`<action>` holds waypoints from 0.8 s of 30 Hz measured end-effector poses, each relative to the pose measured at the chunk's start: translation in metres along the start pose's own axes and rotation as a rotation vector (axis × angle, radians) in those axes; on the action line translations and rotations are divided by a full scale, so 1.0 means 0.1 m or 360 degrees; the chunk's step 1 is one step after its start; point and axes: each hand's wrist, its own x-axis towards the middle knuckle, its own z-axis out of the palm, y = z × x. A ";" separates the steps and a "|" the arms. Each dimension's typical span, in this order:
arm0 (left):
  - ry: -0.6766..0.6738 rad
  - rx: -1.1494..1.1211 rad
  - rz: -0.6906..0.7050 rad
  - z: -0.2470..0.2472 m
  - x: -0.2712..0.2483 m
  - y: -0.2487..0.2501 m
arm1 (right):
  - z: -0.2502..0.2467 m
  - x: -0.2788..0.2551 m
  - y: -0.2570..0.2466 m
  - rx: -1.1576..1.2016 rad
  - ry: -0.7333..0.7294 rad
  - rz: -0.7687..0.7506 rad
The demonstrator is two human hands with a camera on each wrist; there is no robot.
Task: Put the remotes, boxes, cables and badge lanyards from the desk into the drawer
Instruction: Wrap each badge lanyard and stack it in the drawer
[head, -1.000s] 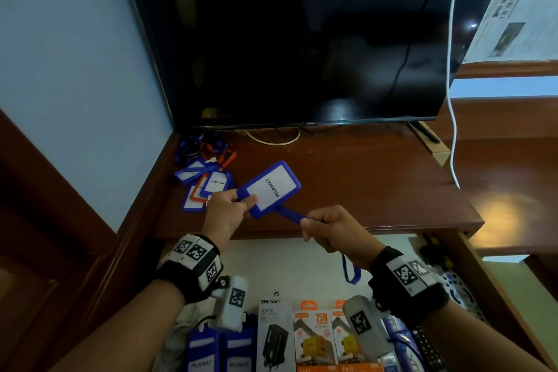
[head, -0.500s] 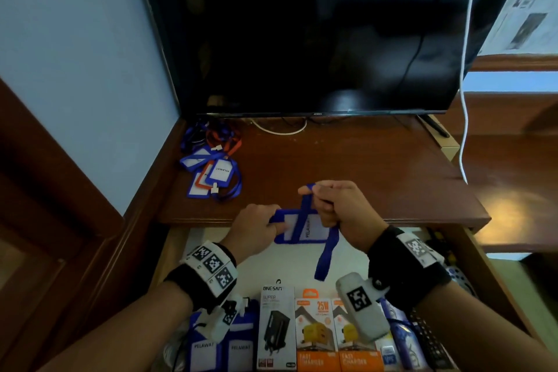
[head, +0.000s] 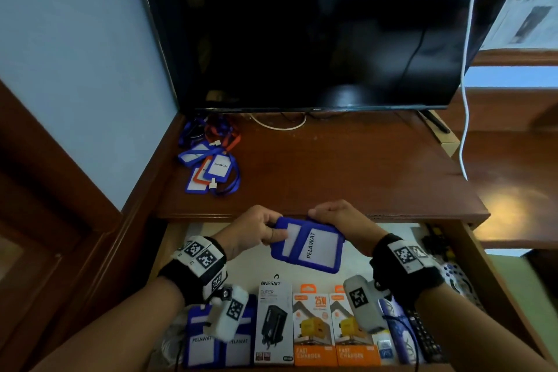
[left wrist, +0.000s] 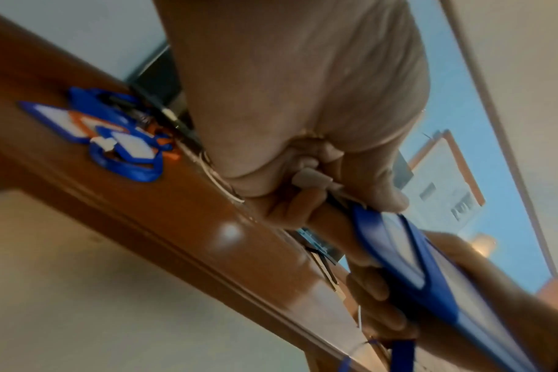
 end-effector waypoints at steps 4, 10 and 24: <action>0.0054 -0.0313 0.0037 0.02 0.01 -0.04 | 0.01 0.02 0.16 0.0468 -0.0021 -0.0006; 0.0347 -0.0750 0.0057 -0.03 0.06 0.07 | 0.09 0.02 0.25 0.0553 -0.0196 -0.0160; 0.1062 -0.1218 -0.0060 -0.16 0.19 0.04 | 0.24 0.05 0.36 0.0407 0.0137 -0.0174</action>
